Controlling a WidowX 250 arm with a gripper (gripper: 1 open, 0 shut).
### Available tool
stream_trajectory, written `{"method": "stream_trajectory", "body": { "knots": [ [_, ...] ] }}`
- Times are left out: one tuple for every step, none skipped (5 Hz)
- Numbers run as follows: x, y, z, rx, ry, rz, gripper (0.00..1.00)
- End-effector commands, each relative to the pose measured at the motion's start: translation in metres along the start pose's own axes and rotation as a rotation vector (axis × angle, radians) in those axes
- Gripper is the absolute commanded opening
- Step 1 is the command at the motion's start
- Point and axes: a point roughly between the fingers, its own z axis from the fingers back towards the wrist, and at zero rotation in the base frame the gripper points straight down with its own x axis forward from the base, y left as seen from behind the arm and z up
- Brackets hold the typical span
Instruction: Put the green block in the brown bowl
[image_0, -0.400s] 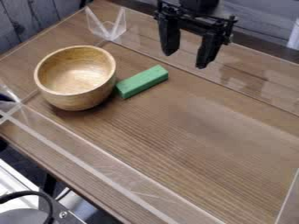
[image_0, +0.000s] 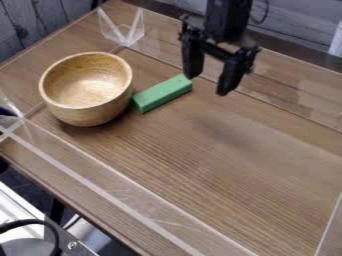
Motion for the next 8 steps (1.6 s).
{"method": "stream_trajectory", "body": {
  "knots": [
    [0.015, 0.022, 0.005, 0.006, -0.089, -0.036, 1.00],
    [0.004, 0.037, -0.007, 0.000, -0.126, 0.015, 1.00],
    [-0.012, 0.051, -0.022, -0.007, -0.161, 0.074, 1.00],
    [-0.002, 0.069, -0.033, -0.025, -0.189, 0.105, 1.00],
    [0.010, 0.082, -0.044, -0.044, -0.206, 0.123, 1.00],
    [0.020, 0.085, -0.036, -0.069, -0.200, 0.119, 1.00],
    [0.028, 0.087, -0.030, -0.092, -0.188, 0.111, 1.00],
    [0.033, 0.088, -0.027, -0.112, -0.167, 0.104, 1.00]
  ]
}}
